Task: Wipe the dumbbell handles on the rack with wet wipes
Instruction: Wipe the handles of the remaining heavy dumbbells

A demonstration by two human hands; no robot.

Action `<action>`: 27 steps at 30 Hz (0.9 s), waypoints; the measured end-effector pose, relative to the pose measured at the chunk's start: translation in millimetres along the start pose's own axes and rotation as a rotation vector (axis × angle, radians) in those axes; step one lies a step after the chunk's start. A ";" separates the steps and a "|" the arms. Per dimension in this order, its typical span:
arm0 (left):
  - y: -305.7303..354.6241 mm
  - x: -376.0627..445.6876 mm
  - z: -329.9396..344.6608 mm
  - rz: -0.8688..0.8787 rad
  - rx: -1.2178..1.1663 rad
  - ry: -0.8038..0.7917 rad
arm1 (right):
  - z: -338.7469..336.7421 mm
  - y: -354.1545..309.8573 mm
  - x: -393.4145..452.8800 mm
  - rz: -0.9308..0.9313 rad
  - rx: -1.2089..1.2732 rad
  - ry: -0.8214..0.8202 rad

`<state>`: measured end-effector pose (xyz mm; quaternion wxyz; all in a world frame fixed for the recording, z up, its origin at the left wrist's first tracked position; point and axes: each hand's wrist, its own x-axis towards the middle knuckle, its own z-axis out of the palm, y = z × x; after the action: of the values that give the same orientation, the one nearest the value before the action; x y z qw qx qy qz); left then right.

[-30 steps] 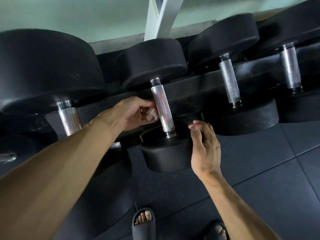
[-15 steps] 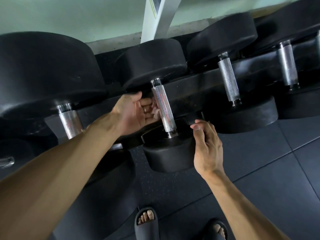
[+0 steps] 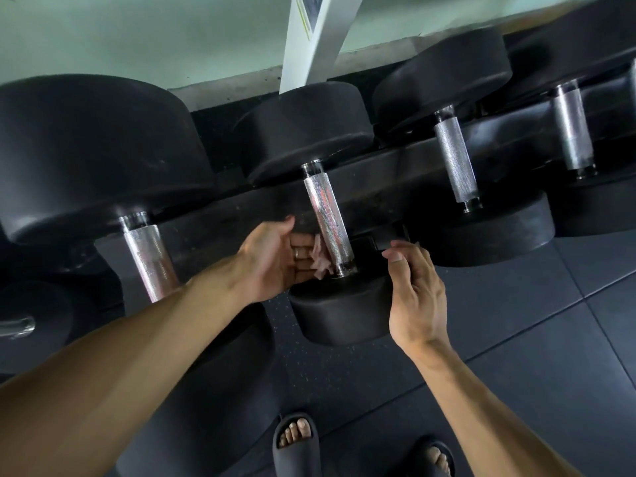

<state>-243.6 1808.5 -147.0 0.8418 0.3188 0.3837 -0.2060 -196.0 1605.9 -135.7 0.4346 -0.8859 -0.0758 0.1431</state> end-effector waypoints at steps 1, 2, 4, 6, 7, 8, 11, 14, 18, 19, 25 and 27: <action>1.2 3.9 3.5 0.064 -0.077 0.022 | -0.2 -0.1 -0.2 0.001 0.003 -0.001; 3.6 8.7 6.0 0.123 -0.161 0.040 | -0.2 -0.1 -0.3 0.001 0.007 -0.002; 7.8 13.3 8.8 0.170 -0.241 0.052 | 0.1 0.1 -0.5 -0.007 0.006 -0.002; 3.3 8.1 10.3 0.101 -0.160 0.062 | 0.2 0.4 -0.3 -0.019 -0.002 0.006; -1.3 5.7 10.0 0.054 -0.100 0.086 | 0.5 0.6 -0.6 -0.025 -0.003 0.010; -3.9 2.4 12.3 0.016 -0.047 0.118 | 0.9 0.5 -0.7 -0.029 -0.003 0.012; 5.7 0.2 25.3 0.044 -0.091 0.175 | 0.0 -0.1 -0.5 -0.019 -0.006 0.011; 22.0 7.9 26.2 0.187 -0.361 0.193 | -0.2 -0.8 -1.2 -0.014 -0.007 -0.002; -2.5 6.2 27.9 0.126 -0.205 0.288 | -0.9 -0.4 -1.1 -0.007 0.004 -0.013; -8.9 4.1 29.7 0.088 -0.132 0.307 | -1.3 -0.7 -1.7 -0.018 0.005 -0.010; 32.9 8.4 33.9 0.306 -0.520 0.357 | -1.6 -0.6 -1.2 0.014 0.002 -0.022; 28.9 4.9 37.9 0.359 -0.537 0.376 | -1.3 -0.6 -1.6 0.010 0.002 -0.021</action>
<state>-203.9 1802.2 -120.8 0.8329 0.1811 0.5101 0.1149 -197.1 1604.9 -134.2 0.4341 -0.8843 -0.0755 0.1545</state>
